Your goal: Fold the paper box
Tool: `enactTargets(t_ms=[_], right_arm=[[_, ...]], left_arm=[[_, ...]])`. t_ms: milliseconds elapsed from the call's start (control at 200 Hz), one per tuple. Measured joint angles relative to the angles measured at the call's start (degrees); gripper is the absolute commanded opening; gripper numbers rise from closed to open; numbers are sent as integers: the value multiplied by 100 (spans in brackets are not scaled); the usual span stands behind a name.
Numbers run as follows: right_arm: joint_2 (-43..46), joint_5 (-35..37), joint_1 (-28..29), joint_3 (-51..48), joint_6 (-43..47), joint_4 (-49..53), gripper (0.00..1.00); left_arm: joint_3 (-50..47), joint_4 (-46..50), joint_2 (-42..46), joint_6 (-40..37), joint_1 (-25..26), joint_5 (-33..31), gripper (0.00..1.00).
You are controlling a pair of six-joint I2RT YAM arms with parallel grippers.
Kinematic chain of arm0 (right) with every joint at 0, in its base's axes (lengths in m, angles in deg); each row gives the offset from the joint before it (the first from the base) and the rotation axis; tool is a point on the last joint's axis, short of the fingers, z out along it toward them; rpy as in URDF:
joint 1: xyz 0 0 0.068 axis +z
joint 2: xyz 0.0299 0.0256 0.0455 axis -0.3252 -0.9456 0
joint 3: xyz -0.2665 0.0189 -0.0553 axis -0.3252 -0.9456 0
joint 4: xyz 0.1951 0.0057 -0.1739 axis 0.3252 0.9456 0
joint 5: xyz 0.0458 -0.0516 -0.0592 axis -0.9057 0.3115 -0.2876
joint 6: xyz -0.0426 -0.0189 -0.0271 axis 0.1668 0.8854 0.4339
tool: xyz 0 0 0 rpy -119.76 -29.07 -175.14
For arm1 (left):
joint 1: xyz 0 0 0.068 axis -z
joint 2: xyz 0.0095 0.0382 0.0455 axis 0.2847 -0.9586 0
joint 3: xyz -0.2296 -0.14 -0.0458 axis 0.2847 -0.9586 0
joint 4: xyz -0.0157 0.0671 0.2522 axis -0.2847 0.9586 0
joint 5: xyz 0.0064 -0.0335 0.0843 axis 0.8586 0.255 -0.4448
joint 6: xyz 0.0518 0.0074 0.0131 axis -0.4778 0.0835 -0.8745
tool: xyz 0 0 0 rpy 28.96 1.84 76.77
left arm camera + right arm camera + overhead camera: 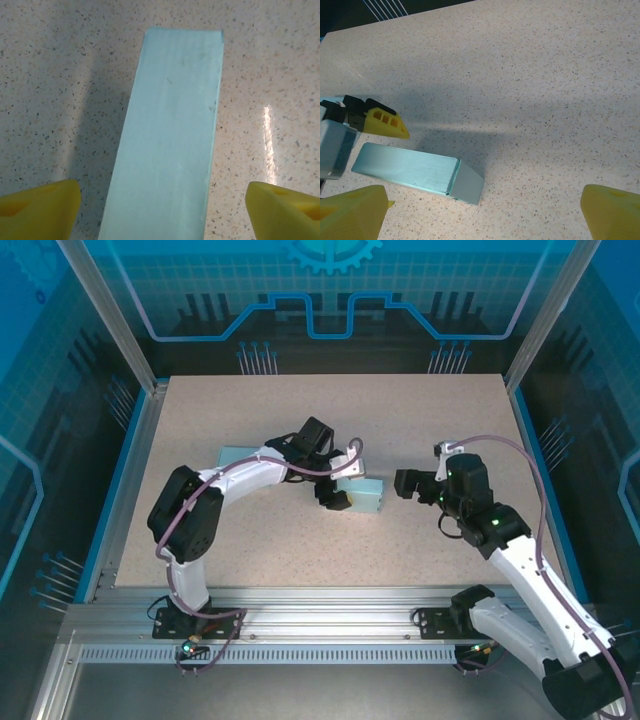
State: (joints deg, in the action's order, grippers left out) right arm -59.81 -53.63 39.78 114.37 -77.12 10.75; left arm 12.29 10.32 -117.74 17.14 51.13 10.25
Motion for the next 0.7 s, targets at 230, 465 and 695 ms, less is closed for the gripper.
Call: enactTargets(t_ms=[230, 465, 695], right_arm=[[179, 350, -31, -26, -153, 122, 100], [358, 514, -35, -74, -175, 234, 100], [448, 627, -37, -76, -201, 339, 100]], left_arm=[[7, 76, -35, -131, 96, -328, 66], [7, 33, -85, -205, 162, -564, 42], [-271, -695, 15, -243, 203, -1093, 28]])
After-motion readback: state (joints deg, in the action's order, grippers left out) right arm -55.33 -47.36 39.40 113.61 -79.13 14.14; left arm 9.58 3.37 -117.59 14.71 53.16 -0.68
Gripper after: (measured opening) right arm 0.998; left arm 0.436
